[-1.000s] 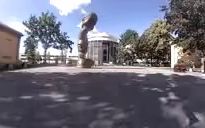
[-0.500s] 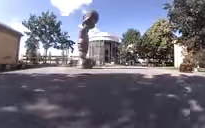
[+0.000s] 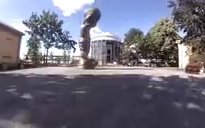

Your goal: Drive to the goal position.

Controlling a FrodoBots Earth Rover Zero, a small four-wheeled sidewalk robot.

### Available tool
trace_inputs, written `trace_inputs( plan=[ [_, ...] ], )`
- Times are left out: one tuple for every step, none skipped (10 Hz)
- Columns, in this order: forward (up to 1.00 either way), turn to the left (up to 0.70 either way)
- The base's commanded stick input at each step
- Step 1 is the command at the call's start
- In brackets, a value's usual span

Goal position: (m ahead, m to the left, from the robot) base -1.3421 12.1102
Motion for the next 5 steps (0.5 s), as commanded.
trace_inputs(
  plan=[
    [1.0,0.0],
    [1.0,0.0],
    [1.0,0.0],
    [1.0,0.0],
    [1.0,0.0]
  ],
)
